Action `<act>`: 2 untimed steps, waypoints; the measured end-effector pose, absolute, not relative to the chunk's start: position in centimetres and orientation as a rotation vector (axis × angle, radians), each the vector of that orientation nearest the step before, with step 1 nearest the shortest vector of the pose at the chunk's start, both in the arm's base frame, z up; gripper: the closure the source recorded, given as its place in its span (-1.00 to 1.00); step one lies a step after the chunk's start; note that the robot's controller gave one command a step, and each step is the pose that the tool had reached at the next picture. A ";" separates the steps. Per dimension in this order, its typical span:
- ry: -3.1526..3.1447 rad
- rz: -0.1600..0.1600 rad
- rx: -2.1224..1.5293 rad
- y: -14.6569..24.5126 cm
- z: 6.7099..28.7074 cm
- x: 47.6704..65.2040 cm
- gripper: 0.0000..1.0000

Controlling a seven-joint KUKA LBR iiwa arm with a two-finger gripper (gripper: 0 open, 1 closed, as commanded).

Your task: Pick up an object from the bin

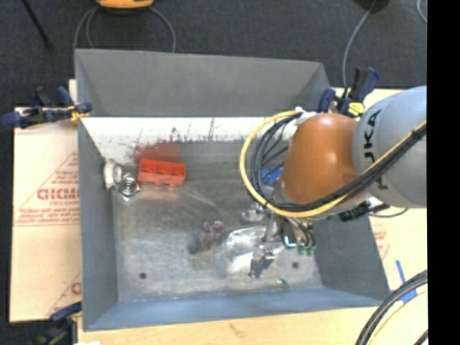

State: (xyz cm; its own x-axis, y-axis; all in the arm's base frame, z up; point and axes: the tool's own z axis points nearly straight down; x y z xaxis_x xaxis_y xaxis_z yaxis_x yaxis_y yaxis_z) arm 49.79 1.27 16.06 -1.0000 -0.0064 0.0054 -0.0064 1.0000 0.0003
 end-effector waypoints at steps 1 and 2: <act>-3.157 -0.002 -0.003 0.1 7.7 51.5 -1.00; -3.161 -0.002 -0.006 0.1 7.9 51.6 1.00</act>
Offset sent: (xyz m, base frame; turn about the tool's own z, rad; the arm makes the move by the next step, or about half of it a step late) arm 0.0127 -0.0115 -0.0858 0.0085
